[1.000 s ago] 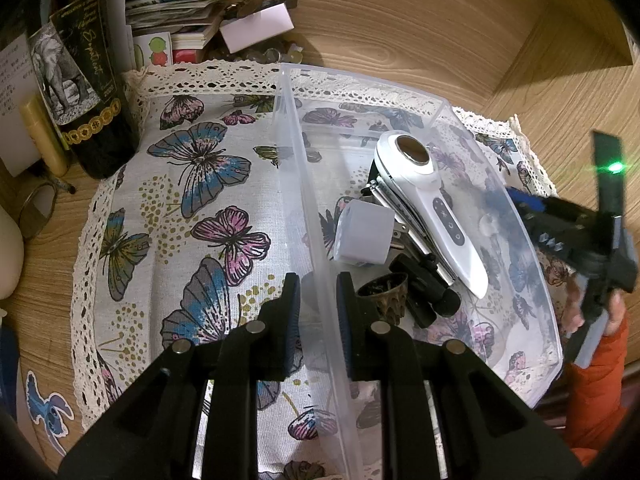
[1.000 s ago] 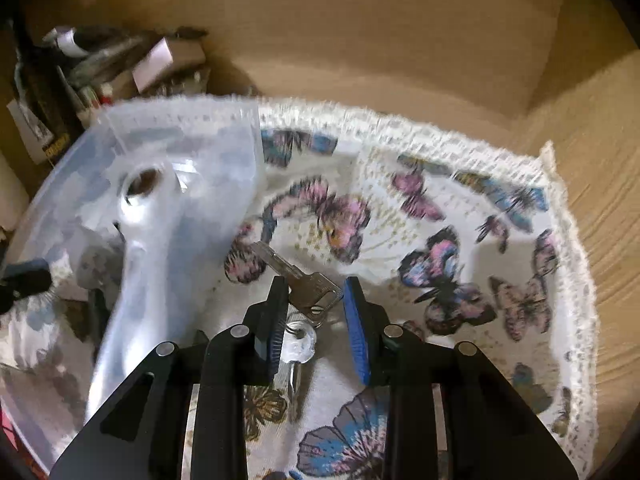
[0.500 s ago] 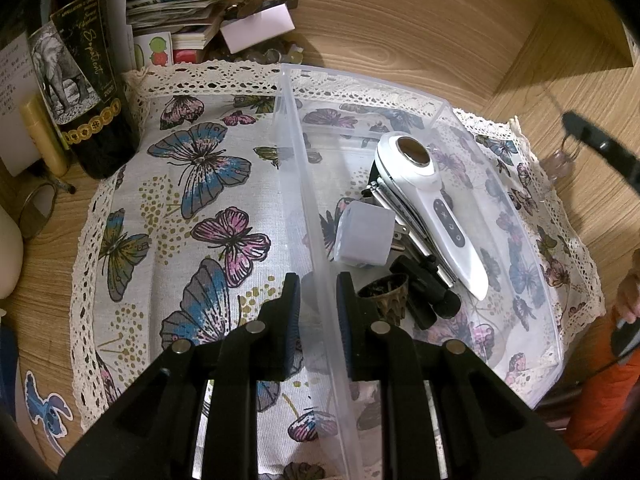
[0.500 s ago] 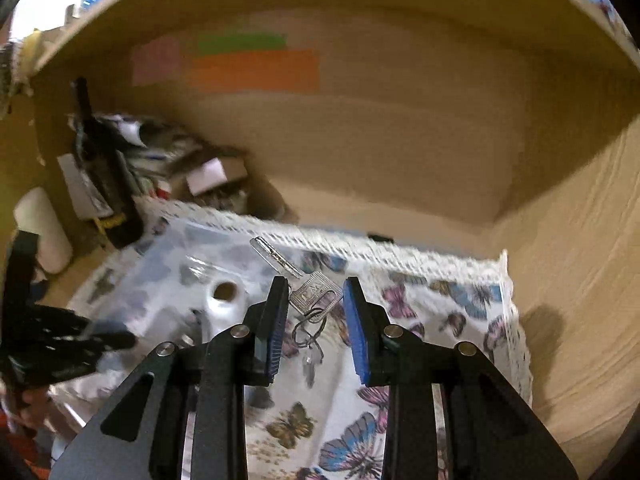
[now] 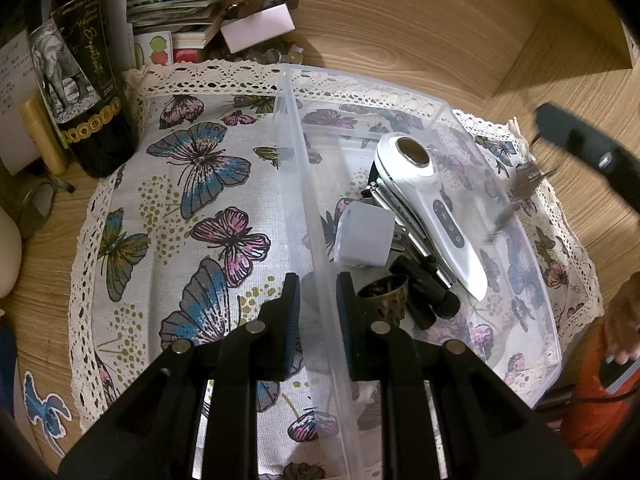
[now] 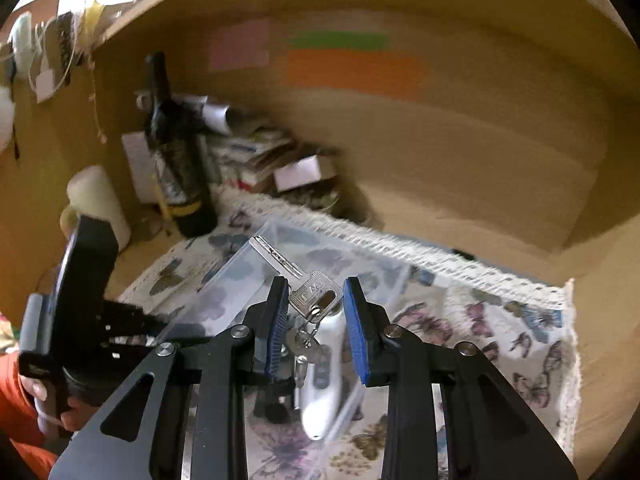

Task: Organize rigid objects

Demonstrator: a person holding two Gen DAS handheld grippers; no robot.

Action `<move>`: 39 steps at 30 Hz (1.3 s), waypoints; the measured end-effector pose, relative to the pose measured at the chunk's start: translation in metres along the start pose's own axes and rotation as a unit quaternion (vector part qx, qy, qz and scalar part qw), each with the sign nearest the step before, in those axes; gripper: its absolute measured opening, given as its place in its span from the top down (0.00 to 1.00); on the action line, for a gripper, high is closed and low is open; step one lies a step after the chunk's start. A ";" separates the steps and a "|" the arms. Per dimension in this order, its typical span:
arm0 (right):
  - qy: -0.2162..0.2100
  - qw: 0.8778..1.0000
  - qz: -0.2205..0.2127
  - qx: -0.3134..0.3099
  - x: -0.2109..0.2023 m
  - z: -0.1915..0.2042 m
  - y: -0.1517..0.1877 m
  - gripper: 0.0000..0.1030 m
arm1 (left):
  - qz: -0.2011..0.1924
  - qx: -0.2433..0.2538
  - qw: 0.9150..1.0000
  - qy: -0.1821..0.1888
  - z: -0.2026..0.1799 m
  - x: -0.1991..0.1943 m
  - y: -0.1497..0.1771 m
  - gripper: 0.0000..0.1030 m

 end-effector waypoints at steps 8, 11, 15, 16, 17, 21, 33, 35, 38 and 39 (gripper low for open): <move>-0.014 0.997 0.077 -0.001 0.047 0.012 0.036 0.75 | -0.001 0.000 1.000 0.003 0.000 0.001 0.000 0.83; -0.011 0.996 0.094 -0.001 0.053 0.009 0.042 0.75 | -0.001 -0.001 1.000 0.003 0.000 0.000 0.000 0.83; -0.015 0.993 0.114 0.008 0.059 0.006 0.048 0.74 | -0.001 -0.001 1.000 0.003 0.001 0.000 0.000 0.83; -0.016 0.993 0.117 0.011 0.058 0.004 0.049 0.74 | 0.000 -0.001 1.000 0.004 0.001 0.001 0.001 0.83; -0.016 0.993 0.118 0.013 0.057 0.003 0.049 0.74 | 0.001 -0.002 1.000 0.004 0.001 0.001 0.002 0.83; -0.021 0.993 0.115 0.020 0.049 0.000 0.047 0.58 | 0.004 -0.004 1.000 -0.002 0.003 0.001 0.005 0.78; -0.047 0.998 0.020 0.036 -0.006 -0.010 0.036 0.20 | -0.074 -0.011 0.996 -0.043 0.004 -0.051 -0.005 0.56; -0.047 0.998 0.011 0.042 -0.014 -0.013 0.038 0.20 | -0.095 -0.006 0.994 -0.050 -0.001 -0.063 -0.007 0.51; -0.042 0.998 -0.003 0.048 -0.027 -0.016 0.041 0.19 | -0.132 0.003 0.990 -0.055 -0.009 -0.085 -0.008 0.41; -0.038 0.998 -0.010 0.050 -0.033 -0.018 0.042 0.18 | -0.144 0.006 0.988 -0.055 -0.012 -0.092 -0.010 0.37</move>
Point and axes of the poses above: each gripper's, at about its wrist camera, not at the fingertips, and x roughly the way its jaws point, z to its left, y to its underside, the point moved 10 cm from there along x, roughly the way its jaws point, and after that the axes turned 1 degree about z, right-handed, at the moved point
